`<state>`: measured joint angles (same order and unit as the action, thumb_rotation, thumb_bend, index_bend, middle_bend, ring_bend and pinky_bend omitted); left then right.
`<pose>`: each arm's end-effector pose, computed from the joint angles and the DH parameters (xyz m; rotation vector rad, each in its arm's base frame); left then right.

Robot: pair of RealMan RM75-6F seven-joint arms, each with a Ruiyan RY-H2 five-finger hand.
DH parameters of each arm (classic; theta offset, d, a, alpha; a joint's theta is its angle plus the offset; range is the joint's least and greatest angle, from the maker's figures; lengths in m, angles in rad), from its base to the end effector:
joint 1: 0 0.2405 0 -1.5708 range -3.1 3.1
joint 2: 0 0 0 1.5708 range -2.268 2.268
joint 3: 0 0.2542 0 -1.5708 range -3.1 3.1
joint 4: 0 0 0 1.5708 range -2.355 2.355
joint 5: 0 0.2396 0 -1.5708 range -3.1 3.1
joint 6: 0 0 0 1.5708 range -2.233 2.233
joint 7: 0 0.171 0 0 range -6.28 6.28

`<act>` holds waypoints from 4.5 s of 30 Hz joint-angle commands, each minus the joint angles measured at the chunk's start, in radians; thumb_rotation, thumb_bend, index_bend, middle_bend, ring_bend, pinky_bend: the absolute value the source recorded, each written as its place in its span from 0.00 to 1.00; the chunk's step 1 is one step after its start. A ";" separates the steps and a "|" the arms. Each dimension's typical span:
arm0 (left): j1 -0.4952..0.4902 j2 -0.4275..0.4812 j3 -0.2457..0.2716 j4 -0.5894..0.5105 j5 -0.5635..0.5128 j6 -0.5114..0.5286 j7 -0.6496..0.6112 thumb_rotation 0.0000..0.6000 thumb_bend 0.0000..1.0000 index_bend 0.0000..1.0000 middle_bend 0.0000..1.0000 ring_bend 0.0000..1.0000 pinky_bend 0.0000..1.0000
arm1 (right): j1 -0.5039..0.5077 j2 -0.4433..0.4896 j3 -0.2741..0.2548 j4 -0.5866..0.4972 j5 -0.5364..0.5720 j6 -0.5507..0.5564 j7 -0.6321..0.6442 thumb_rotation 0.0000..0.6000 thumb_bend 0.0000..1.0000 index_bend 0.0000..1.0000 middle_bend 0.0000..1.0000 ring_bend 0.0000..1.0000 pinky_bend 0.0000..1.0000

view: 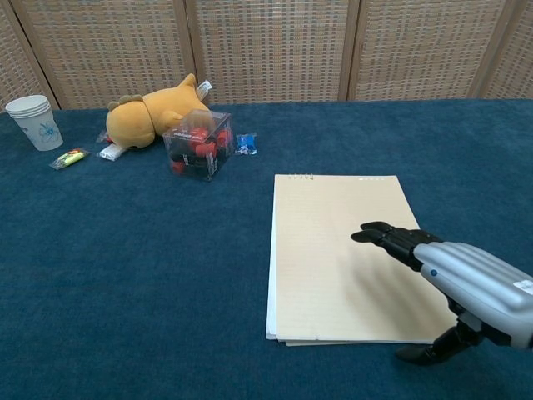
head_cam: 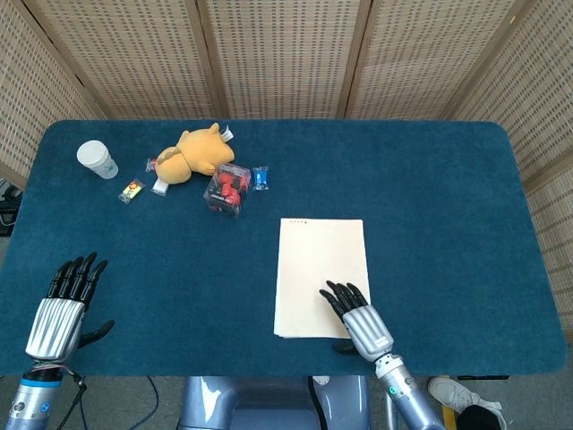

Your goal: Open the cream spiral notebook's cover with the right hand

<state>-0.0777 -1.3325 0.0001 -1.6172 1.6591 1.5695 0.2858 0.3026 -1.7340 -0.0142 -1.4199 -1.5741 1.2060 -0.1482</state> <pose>-0.2639 0.1914 0.0622 -1.4992 -0.7519 -0.9689 -0.1887 -0.2218 -0.1036 1.8058 -1.1358 1.1102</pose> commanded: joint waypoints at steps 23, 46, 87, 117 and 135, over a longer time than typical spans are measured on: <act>0.000 0.000 0.004 -0.001 0.004 -0.002 -0.002 1.00 0.01 0.00 0.00 0.00 0.06 | 0.029 -0.058 0.038 0.074 0.065 -0.030 -0.046 1.00 0.35 0.00 0.00 0.00 0.00; -0.002 -0.005 0.007 0.006 0.010 -0.005 -0.003 1.00 0.01 0.00 0.00 0.00 0.06 | 0.051 -0.143 0.072 0.225 0.043 0.038 0.035 1.00 0.60 0.03 0.00 0.00 0.00; -0.004 -0.004 0.008 0.002 0.005 -0.013 -0.007 1.00 0.01 0.00 0.00 0.00 0.06 | 0.157 -0.213 0.179 0.340 0.113 0.017 0.027 1.00 0.49 0.41 0.27 0.18 0.32; -0.002 -0.004 0.012 -0.002 0.008 -0.014 0.003 1.00 0.01 0.00 0.00 0.00 0.06 | 0.196 -0.252 0.217 0.459 0.094 0.122 0.094 1.00 0.63 0.73 0.63 0.54 0.71; -0.003 -0.004 0.012 -0.003 0.007 -0.017 0.002 1.00 0.01 0.00 0.00 0.00 0.06 | 0.183 -0.219 0.179 0.430 0.043 0.197 0.150 1.00 0.64 0.75 0.73 0.63 0.80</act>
<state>-0.0812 -1.3361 0.0123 -1.6199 1.6658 1.5522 0.2877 0.4904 -1.9629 0.1765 -0.9796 -1.5195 1.3954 -0.0054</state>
